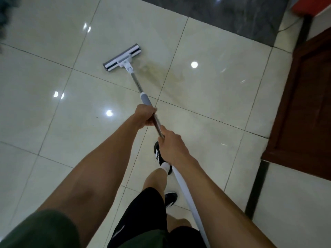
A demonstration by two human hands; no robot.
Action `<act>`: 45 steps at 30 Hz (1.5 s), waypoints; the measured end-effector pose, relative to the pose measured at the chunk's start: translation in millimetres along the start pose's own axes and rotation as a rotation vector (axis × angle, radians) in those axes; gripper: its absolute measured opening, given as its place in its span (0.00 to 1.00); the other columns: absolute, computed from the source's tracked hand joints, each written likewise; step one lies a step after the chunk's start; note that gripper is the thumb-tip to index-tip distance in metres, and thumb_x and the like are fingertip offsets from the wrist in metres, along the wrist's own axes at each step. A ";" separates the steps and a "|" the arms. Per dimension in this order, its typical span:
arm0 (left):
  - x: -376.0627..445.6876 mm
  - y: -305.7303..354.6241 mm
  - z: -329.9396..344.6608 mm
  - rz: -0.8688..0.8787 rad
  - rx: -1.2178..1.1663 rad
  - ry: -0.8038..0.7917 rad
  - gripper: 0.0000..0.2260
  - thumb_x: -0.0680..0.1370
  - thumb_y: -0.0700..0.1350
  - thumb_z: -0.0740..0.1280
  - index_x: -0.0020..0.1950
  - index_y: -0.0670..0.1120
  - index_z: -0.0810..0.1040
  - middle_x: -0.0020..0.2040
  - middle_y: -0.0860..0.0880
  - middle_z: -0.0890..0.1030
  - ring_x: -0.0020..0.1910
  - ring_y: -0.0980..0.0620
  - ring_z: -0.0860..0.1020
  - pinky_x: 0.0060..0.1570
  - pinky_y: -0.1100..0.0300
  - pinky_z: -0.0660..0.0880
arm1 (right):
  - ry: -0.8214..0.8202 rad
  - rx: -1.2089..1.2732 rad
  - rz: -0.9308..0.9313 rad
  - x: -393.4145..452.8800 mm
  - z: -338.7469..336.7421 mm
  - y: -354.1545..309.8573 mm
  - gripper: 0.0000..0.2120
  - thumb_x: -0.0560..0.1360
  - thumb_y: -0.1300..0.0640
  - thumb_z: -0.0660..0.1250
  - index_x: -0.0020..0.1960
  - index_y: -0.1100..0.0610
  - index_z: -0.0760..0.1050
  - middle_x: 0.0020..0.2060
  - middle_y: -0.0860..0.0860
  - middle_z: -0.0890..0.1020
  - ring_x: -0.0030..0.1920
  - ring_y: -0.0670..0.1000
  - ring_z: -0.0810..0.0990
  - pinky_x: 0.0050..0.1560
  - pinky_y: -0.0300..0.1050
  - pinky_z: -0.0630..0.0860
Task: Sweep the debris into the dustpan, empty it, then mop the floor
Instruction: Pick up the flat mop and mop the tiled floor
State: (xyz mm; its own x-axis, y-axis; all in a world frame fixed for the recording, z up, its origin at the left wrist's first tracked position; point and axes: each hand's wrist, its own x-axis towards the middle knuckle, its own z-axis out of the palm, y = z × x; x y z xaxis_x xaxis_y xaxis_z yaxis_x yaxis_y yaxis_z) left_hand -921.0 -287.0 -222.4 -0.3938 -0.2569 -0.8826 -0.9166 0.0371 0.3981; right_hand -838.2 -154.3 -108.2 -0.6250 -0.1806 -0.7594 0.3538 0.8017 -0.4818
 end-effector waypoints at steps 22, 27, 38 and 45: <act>-151.6 -217.7 88.9 0.055 0.418 -0.222 0.11 0.82 0.43 0.67 0.60 0.37 0.72 0.47 0.40 0.80 0.41 0.43 0.82 0.36 0.53 0.82 | 0.186 0.386 0.219 -217.0 156.7 147.8 0.24 0.84 0.54 0.55 0.79 0.45 0.59 0.55 0.51 0.82 0.49 0.49 0.80 0.52 0.42 0.78; -120.5 -190.4 59.9 0.092 0.409 -0.201 0.13 0.81 0.43 0.68 0.62 0.38 0.73 0.50 0.38 0.81 0.42 0.43 0.82 0.37 0.52 0.82 | 0.179 0.401 0.171 -182.8 151.7 105.2 0.25 0.85 0.56 0.55 0.80 0.47 0.56 0.51 0.50 0.79 0.44 0.47 0.77 0.36 0.31 0.68; 9.4 -55.3 -17.7 0.188 0.467 -0.268 0.13 0.81 0.42 0.68 0.63 0.38 0.73 0.48 0.40 0.81 0.42 0.43 0.83 0.34 0.52 0.80 | 0.295 0.538 0.264 -27.8 137.1 -24.5 0.23 0.84 0.54 0.55 0.78 0.43 0.59 0.46 0.47 0.78 0.37 0.45 0.77 0.33 0.37 0.72; 39.1 -23.9 -56.5 0.173 0.595 -0.310 0.14 0.80 0.43 0.70 0.60 0.35 0.74 0.49 0.37 0.83 0.45 0.40 0.85 0.45 0.45 0.84 | 0.322 0.524 0.358 1.2 149.3 -82.0 0.23 0.85 0.53 0.55 0.78 0.45 0.58 0.50 0.53 0.81 0.45 0.54 0.82 0.47 0.52 0.82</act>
State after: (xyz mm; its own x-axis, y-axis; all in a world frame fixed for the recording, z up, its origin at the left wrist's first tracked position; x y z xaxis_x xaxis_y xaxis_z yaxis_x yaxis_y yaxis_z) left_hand -910.6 -352.5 -252.3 -0.4580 0.0851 -0.8849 -0.6860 0.5992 0.4127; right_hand -764.0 -305.3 -134.9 -0.5539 0.2843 -0.7825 0.8132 0.3862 -0.4353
